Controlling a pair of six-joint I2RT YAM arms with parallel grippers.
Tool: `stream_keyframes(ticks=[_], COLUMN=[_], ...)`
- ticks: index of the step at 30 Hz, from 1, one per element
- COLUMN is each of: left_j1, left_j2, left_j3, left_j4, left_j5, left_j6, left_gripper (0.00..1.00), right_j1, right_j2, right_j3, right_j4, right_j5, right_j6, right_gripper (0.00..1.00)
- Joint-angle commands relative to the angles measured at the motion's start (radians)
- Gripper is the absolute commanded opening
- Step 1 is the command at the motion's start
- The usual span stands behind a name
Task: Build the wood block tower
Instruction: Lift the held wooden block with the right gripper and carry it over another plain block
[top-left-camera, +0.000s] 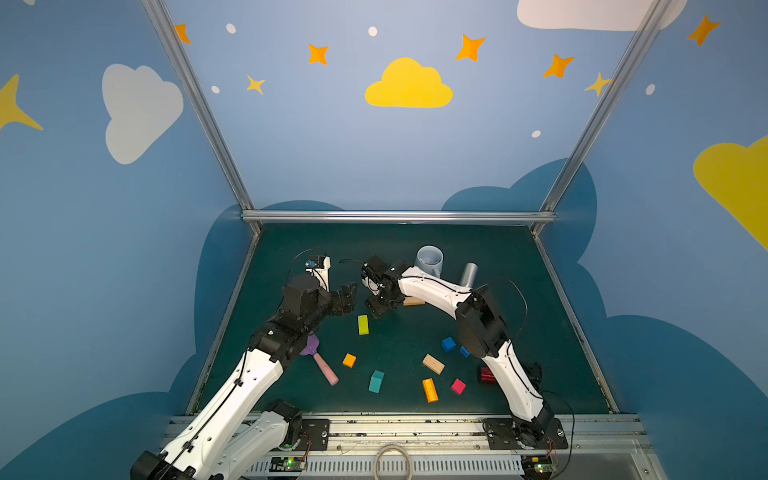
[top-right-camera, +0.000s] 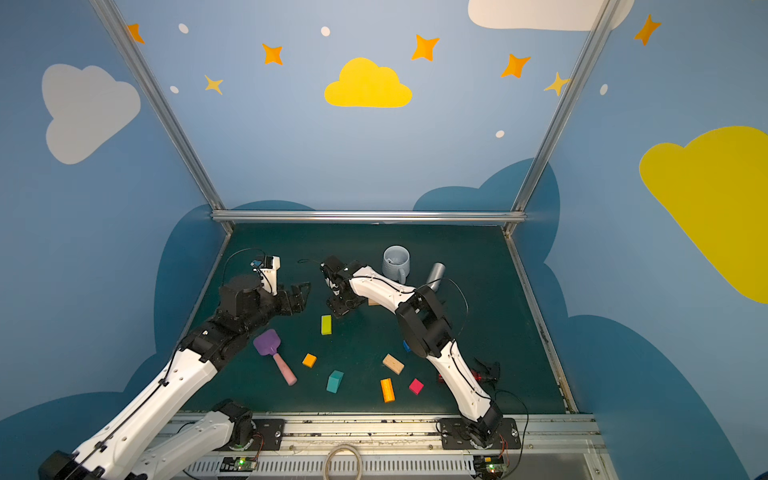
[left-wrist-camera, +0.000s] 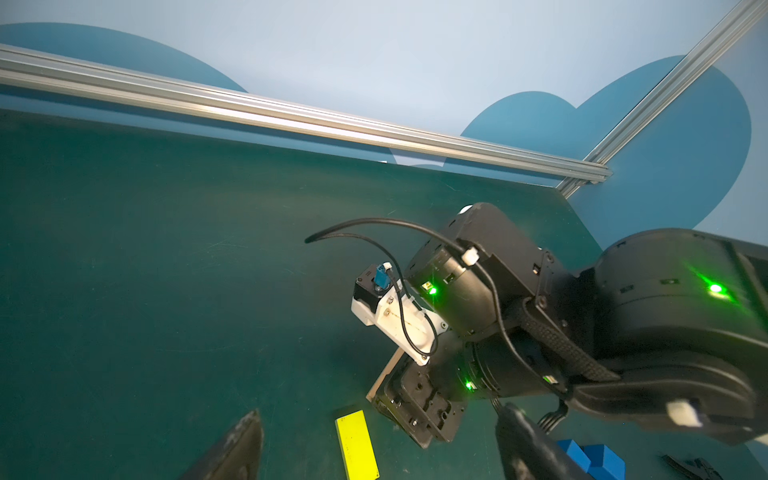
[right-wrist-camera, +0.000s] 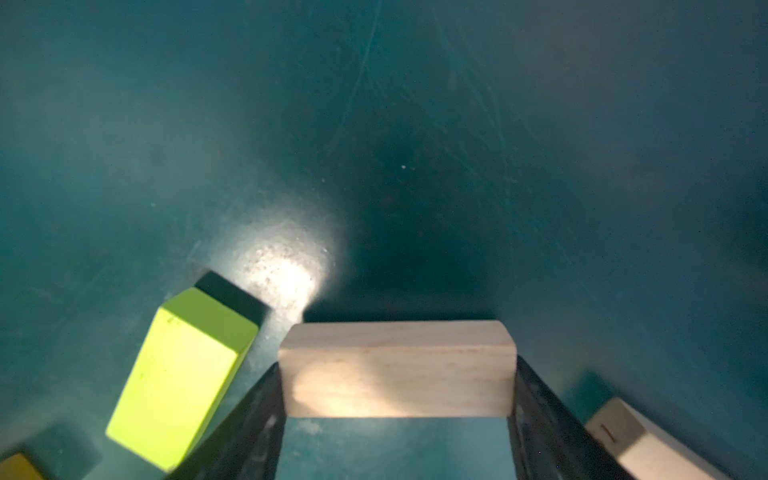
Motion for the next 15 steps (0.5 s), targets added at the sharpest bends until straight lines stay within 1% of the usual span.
stream_keyframes(ticks=[1, 8, 11, 15], left_j1=[-0.003, -0.003, -0.003, -0.004], left_j2=[-0.022, -0.039, -0.044, -0.045], left_j3=[-0.001, -0.012, -0.017, -0.018], left_j4=[0.004, 0.015, 0.020, 0.025], left_j5=[-0.002, -0.001, -0.002, 0.002], left_j6=[0.010, 0.008, 0.005, 0.005], left_gripper=[0.87, 0.87, 0.87, 0.87], right_j1=[-0.002, -0.009, -0.010, -0.011], right_j2=[-0.086, -0.160, -0.204, -0.270], right_j3=[0.025, -0.033, -0.091, -0.191], right_j4=[-0.041, -0.049, -0.037, -0.001], right_j5=[0.025, 0.045, 0.079, 0.096], right_j6=[0.061, 0.139, 0.176, 0.237], right_gripper=[0.57, 0.56, 0.55, 0.55])
